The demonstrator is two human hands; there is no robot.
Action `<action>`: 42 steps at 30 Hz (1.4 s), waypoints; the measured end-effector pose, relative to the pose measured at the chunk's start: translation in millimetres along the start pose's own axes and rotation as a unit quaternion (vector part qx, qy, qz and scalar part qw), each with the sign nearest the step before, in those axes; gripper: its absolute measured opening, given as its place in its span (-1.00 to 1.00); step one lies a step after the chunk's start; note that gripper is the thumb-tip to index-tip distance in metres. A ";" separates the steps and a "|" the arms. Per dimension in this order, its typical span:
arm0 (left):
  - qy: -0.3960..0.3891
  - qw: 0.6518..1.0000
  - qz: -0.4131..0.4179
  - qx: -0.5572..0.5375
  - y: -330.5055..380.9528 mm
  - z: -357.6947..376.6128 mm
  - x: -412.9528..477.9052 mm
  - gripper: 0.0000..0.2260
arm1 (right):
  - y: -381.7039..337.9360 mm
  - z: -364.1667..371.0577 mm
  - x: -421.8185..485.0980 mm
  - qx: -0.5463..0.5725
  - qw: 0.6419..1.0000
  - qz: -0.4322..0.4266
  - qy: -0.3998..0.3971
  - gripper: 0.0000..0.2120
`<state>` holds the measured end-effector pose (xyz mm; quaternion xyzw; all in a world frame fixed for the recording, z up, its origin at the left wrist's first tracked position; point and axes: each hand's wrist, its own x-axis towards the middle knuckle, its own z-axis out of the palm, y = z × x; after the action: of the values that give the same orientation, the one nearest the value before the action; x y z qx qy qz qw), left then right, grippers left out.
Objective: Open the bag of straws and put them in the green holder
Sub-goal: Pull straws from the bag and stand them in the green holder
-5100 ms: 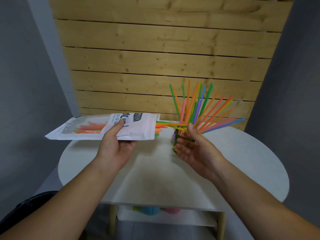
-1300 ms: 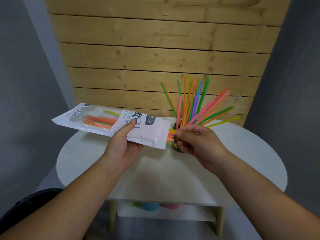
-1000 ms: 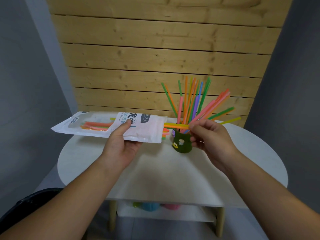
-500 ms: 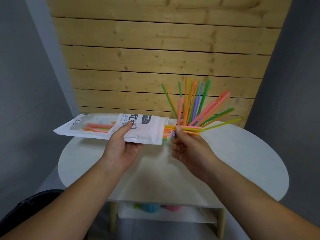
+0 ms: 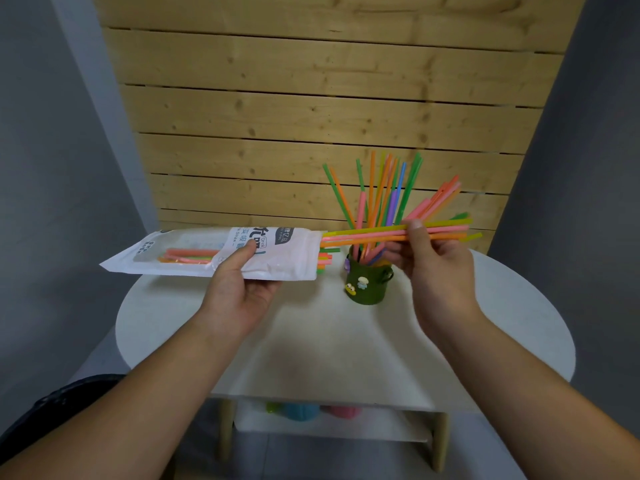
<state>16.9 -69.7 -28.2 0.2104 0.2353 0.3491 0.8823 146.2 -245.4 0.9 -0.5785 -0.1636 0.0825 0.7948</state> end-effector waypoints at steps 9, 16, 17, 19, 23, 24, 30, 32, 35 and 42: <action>0.013 1.000 0.002 -0.001 2.0 -6.4 6.1 -0.80 | -9.3 -51.5 18.1 -0.102 0.986 -0.081 0.103 -0.74; 0.006 1.000 -0.003 0.001 -4.4 -3.7 4.5 -0.74 | -15.8 -62.7 24.1 -0.222 0.957 -0.152 0.113 -0.66; 0.004 1.000 -0.004 0.003 -4.8 -3.1 3.8 -0.74 | -16.1 -61.5 23.6 -0.241 0.951 -0.160 0.110 -0.68; -0.001 1.000 -0.004 0.011 -5.3 -2.3 3.6 -0.75 | -15.9 -57.8 23.8 -0.267 0.943 -0.173 0.095 -0.72; -0.006 1.000 0.001 0.025 -5.4 -1.8 3.7 -0.74 | -10.7 -45.4 27.3 -0.320 0.930 -0.173 0.053 -0.71; -0.006 1.000 0.000 0.027 -5.6 -1.6 3.8 -0.74 | -9.0 -42.1 29.7 -0.335 0.926 -0.170 0.046 -0.68; -0.009 0.999 -0.002 0.035 -4.1 -1.1 2.5 -0.76 | 4.2 -28.3 47.6 -0.338 0.930 -0.142 -0.004 -0.62; -0.010 0.999 -0.002 0.038 -2.5 -2.1 2.4 -0.76 | 10.0 -25.1 51.9 -0.338 0.932 -0.134 -0.016 -0.70; -0.009 0.999 -0.002 0.042 -0.6 -2.8 2.3 -0.80 | 14.8 -22.4 55.9 -0.329 0.935 -0.132 -0.013 -0.80; -0.019 0.999 -0.003 0.051 -0.4 -3.0 2.2 -0.84 | 20.8 -26.2 59.5 -0.306 0.941 -0.148 0.000 -0.84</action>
<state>16.9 -67.9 -31.4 0.2606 0.2366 0.3303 0.8758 212.2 -243.1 -16.2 -0.7631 -0.2644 -0.0898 0.5829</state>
